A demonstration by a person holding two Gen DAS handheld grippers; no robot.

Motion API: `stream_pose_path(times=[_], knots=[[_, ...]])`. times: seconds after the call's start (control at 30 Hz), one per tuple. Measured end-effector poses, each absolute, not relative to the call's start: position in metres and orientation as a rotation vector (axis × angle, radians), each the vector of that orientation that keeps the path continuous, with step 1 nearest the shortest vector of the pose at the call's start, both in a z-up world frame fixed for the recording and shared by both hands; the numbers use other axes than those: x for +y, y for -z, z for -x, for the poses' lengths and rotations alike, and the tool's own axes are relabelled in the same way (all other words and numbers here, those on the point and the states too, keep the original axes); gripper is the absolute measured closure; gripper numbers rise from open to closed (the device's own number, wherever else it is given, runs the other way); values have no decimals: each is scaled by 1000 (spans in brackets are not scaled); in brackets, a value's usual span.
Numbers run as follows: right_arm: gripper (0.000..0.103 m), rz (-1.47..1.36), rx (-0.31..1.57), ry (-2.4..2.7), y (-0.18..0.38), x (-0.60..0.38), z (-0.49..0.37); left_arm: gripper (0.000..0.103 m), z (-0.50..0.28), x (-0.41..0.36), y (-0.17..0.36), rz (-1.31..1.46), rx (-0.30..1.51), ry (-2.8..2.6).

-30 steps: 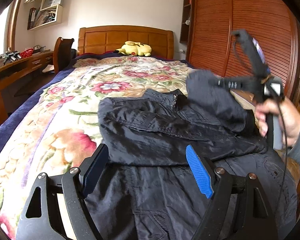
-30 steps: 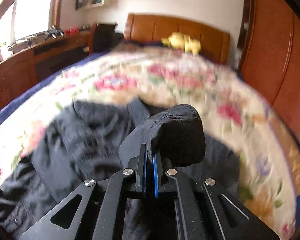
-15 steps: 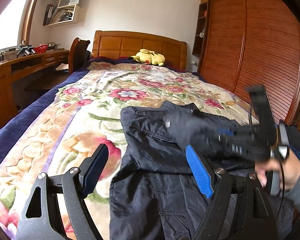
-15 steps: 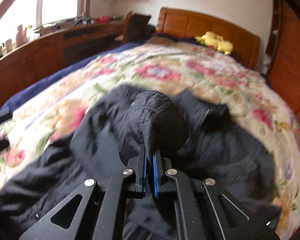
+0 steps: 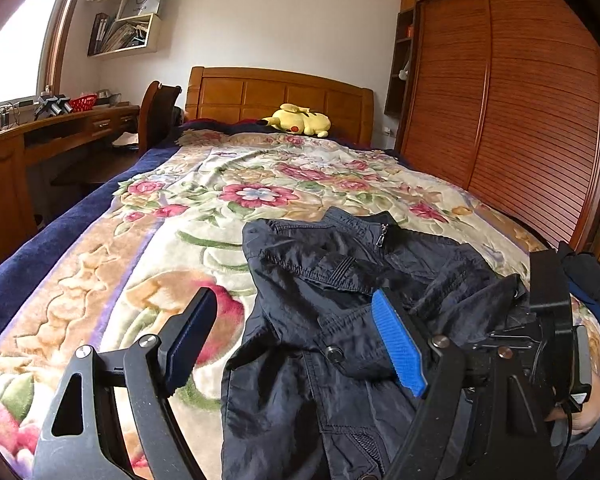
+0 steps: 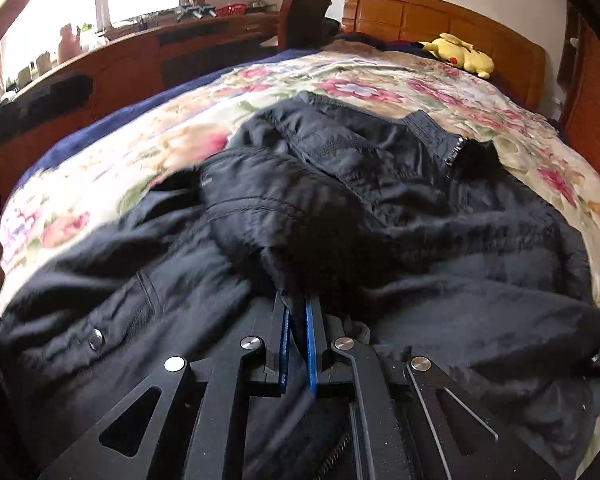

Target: Fold large clothes

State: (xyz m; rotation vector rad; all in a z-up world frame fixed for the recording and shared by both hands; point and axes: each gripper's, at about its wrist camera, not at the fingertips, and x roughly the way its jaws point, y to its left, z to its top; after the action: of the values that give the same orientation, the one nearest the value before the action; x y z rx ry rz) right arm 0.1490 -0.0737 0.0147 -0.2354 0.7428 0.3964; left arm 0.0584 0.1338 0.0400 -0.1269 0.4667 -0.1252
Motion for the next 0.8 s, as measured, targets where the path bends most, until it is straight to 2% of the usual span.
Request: stream_pose_path(times=[0.1, 0.17, 0.27, 0.43, 0.73, 0.8], knots=[[80, 245, 728, -403, -29, -73, -145, 22, -59, 135, -40, 133, 467, 120], [61, 240, 697, -420, -41, -73, -141, 22, -59, 136, -40, 135, 468, 119], [46, 194, 636, -450, -57, -81, -140, 22, -60, 136, -41, 132, 471, 118], [46, 116, 672, -423, -55, -86, -170, 22, -60, 138, -39, 125, 483, 109], [47, 57, 926, -490, -10, -62, -223, 22, -43, 143, -40, 97, 493, 87], [59, 66, 923, -513, -8, -59, -217, 22, -38, 143, -40, 85, 491, 80]])
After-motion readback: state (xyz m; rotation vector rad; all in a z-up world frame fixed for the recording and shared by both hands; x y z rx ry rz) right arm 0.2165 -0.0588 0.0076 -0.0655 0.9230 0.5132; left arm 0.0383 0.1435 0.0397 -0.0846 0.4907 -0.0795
